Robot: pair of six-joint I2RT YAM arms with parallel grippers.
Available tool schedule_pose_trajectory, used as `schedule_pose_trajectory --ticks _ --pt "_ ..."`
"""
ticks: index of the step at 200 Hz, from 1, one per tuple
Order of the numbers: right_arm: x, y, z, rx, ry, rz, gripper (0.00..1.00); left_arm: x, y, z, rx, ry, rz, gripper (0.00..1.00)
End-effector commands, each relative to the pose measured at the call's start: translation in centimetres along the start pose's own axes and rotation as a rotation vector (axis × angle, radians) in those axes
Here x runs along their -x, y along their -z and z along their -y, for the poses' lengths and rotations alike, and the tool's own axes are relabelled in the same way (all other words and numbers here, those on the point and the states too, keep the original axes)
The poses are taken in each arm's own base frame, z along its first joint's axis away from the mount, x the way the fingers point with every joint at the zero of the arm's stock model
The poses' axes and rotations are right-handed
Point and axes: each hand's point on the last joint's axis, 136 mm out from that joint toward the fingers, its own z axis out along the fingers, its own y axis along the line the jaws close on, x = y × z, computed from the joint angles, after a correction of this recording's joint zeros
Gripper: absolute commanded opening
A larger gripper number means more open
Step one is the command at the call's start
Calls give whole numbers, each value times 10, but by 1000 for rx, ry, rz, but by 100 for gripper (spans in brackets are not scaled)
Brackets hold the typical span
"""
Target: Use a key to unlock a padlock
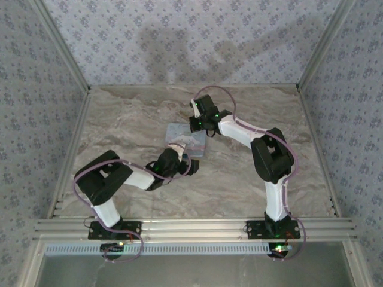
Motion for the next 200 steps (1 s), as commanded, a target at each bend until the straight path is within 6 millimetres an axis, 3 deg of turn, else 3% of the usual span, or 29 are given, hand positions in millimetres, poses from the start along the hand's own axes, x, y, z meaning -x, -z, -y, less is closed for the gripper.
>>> schedule_pose_trajectory --ticks 1,70,94,145,200 --pt "-19 -6 0 -9 17 -54 0 -5 -9 15 -59 -49 -30 89" --pt "-21 -6 1 -14 20 -56 0 8 -1 40 -222 -13 14 82" --pt "-22 -6 1 -14 20 -58 0 10 0 35 -234 33 13 79" --pt "-22 -5 2 -16 21 -55 0 20 5 20 -220 121 36 83" --pt "-21 -4 1 -11 21 -51 0 15 -4 6 -168 157 24 80"
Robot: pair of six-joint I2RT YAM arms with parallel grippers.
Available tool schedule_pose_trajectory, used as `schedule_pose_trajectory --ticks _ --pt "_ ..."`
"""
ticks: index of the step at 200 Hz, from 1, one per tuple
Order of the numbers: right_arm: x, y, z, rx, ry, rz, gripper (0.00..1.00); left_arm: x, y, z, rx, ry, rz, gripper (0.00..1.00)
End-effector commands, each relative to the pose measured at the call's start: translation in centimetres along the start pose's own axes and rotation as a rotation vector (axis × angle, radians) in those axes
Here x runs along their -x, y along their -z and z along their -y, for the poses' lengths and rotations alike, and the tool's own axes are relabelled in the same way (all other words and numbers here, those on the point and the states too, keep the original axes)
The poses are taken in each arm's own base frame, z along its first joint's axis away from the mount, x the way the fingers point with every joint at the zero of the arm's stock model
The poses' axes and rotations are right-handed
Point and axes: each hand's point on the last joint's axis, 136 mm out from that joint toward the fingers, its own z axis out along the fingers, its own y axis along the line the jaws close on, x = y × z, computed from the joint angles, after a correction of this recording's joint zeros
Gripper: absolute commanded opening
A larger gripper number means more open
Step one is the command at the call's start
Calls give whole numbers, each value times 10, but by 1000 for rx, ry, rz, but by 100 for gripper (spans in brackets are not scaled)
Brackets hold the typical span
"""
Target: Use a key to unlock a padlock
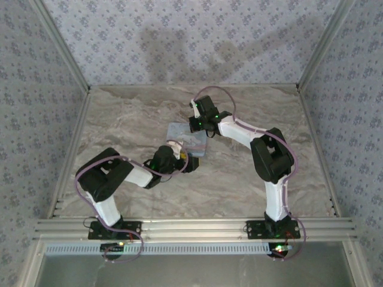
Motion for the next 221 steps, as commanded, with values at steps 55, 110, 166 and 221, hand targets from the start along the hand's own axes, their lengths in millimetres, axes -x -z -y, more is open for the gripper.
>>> schedule_pose_trajectory --ticks 55,110,166,221 --pt "-23 0 2 -17 21 -70 0 0 -11 10 -160 52 39 75" --pt "-23 0 2 -19 20 -69 0 -7 -12 9 -179 63 24 72" --pt "-24 0 2 -18 18 -69 0 -16 -17 -5 -125 99 11 76" --pt "-27 0 3 -21 17 -69 0 -10 -20 -5 -145 133 61 77"
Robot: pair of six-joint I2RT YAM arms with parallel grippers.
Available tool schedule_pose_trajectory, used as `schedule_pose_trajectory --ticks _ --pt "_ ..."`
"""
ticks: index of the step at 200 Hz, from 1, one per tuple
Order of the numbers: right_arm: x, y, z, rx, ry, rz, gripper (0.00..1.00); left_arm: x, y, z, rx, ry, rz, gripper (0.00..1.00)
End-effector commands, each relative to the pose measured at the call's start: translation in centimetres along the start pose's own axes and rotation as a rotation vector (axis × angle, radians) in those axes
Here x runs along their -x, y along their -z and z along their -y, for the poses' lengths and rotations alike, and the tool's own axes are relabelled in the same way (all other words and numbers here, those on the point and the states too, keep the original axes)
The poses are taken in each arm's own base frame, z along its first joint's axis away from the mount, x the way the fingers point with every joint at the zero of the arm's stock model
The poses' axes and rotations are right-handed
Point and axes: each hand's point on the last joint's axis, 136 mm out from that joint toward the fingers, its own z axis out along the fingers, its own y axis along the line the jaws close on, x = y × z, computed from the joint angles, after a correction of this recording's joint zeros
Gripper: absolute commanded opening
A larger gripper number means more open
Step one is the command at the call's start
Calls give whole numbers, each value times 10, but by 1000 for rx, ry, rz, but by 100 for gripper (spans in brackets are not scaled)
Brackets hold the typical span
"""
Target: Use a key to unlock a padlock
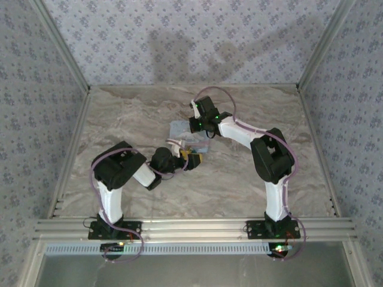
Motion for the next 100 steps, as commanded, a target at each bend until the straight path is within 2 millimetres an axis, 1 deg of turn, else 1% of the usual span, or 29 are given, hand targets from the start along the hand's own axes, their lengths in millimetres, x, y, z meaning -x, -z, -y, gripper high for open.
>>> schedule_pose_trajectory --ticks 1,14,30,39,52,73,91,100 --pt "-25 0 2 -22 13 -75 0 -22 -2 -18 40 66 -49 77" --pt "-27 0 3 -22 11 -77 0 -23 -3 -14 5 80 -49 71" --pt "-28 0 3 -23 11 -79 0 -26 -4 -11 -18 94 -55 69" --pt "-27 -1 4 -23 10 -78 0 -28 -3 -13 -12 98 -57 68" --pt "-27 -1 3 -20 9 -77 0 -31 -1 -16 -2 97 -62 65" --pt "-26 -1 3 -18 8 -75 0 -33 0 -20 16 103 -64 64" --pt "-27 -1 2 -18 8 -75 0 -38 -2 -23 31 112 -84 58" --pt "-27 -1 2 -17 6 -75 0 -38 -4 -25 40 119 -89 57"
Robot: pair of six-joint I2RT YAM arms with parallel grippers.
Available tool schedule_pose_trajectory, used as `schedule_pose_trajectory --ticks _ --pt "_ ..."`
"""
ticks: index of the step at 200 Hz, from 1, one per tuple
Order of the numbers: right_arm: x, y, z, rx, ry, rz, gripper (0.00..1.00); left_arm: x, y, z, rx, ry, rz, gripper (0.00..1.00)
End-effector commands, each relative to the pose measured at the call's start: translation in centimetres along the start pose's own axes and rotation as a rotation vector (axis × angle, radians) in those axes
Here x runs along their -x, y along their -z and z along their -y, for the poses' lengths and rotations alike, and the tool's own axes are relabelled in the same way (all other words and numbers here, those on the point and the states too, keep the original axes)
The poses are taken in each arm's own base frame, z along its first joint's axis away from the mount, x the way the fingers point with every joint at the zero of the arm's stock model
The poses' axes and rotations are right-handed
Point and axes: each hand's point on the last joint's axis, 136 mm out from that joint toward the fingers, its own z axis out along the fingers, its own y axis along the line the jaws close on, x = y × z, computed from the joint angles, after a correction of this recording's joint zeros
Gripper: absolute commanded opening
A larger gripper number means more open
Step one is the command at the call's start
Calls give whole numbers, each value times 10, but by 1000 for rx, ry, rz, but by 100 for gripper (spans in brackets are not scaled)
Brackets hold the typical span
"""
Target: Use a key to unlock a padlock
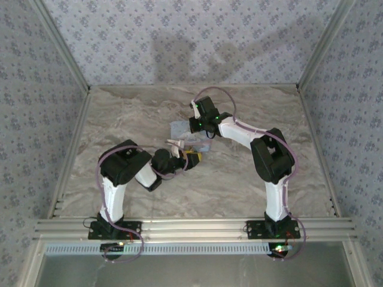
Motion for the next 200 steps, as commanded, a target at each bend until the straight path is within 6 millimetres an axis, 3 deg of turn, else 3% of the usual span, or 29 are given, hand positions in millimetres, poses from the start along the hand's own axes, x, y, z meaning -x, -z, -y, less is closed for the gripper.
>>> schedule_pose_trajectory --ticks 1,33,90,112,127,200 --pt "-26 -1 2 -19 6 -79 0 -34 2 -27 85 74 -115 58" --pt "-27 1 2 -20 9 -79 0 -37 1 -35 122 82 -107 57" --pt "-27 2 3 -23 9 -77 0 -44 2 -39 127 96 -131 34" --pt "-27 2 3 -22 9 -76 0 -44 3 -42 137 101 -132 33" --pt "-28 3 3 -23 8 -77 0 -44 4 -42 140 103 -134 26" --pt "-17 15 11 -28 -9 -45 0 -44 8 -41 148 127 -152 11"
